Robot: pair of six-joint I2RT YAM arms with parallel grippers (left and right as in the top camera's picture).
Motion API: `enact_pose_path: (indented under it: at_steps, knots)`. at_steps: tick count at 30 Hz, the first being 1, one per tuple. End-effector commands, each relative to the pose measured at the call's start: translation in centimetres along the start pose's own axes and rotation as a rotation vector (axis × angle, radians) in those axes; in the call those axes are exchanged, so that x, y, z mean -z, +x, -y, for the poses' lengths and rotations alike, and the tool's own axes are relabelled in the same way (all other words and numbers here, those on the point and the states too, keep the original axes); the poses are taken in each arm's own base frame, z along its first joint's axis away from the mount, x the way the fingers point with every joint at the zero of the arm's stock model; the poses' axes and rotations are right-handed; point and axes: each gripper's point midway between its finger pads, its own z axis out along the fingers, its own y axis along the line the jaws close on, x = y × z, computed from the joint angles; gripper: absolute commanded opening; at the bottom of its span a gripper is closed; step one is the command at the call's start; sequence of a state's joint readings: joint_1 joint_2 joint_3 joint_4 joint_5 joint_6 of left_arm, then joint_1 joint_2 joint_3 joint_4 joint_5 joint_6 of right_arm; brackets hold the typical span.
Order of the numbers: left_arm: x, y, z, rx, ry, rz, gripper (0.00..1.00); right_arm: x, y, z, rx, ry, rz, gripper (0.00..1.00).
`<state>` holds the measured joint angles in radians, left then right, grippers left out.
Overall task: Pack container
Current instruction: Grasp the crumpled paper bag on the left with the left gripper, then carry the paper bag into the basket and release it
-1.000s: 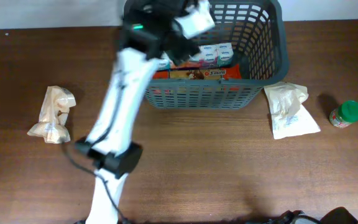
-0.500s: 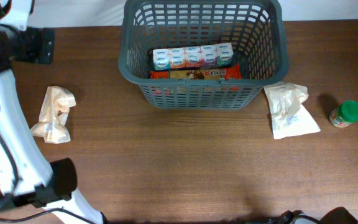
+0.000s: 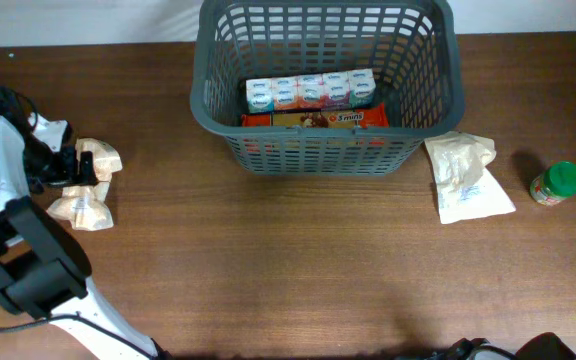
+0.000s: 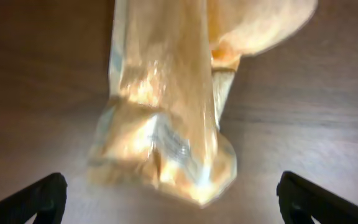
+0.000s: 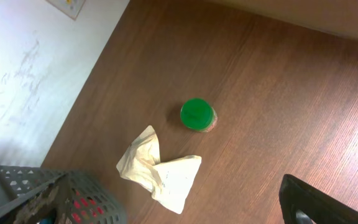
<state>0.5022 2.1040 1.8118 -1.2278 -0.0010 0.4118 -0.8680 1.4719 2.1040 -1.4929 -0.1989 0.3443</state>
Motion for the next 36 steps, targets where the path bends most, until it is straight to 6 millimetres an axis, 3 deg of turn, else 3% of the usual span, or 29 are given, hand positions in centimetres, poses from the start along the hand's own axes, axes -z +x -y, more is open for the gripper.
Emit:
enact_pose_path:
  at_steps: [1,2,4,11,15,16,17,18,20,25,31,36]
  knots:
    - [-2.3,-0.8,0.2,-0.046,0.029,-0.006,1.0,0.2,-0.2,0.2,-0.01,0.011,0.013,0.99]
    - [-2.9,-0.7,0.3,-0.071,0.034,-0.016,0.95,0.2,-0.2,0.2,-0.01,0.011,0.013,0.99]
    - [-4.4,-0.7,0.3,-0.125,0.044,-0.037,0.77,0.2,-0.2,0.2,-0.01,0.011,0.013,0.99]
    - [-8.8,-0.4,0.1,-0.124,0.061,-0.102,0.77,0.2,-0.2,0.2,-0.01,0.011,0.013,0.99]
    - [-9.7,-0.2,0.3,-0.118,0.07,-0.118,0.72,0.2,-0.2,0.2,-0.01,0.011,0.013,0.99]
    - [-9.8,-0.2,0.3,-0.107,0.071,-0.12,0.61,0.2,-0.2,0.2,-0.01,0.011,0.013,0.99]
    - [-9.7,-0.1,0.3,-0.102,0.072,-0.124,0.19,0.2,-0.2,0.2,-0.01,0.011,0.013,0.99]
    - [-9.5,0.2,0.7,-0.103,0.085,-0.141,0.02,0.2,-0.2,0.2,-0.01,0.011,0.013,0.99]
    - [-9.0,0.2,0.9,-0.087,0.091,-0.147,0.02,0.2,-0.2,0.2,-0.01,0.011,0.013,0.99]
    - [-4.0,-2.1,2.1,-0.094,0.097,-0.116,0.02,0.2,-0.2,0.2,-0.01,0.011,0.013,0.99]
    - [6.7,-6.9,3.1,-0.154,0.013,0.088,0.02,0.2,-0.2,0.2,-0.01,0.011,0.013,0.99]
    - [17.4,-10.4,5.6,-0.206,-0.067,0.407,0.02,0.2,-0.2,0.2,-0.01,0.011,0.013,0.99]
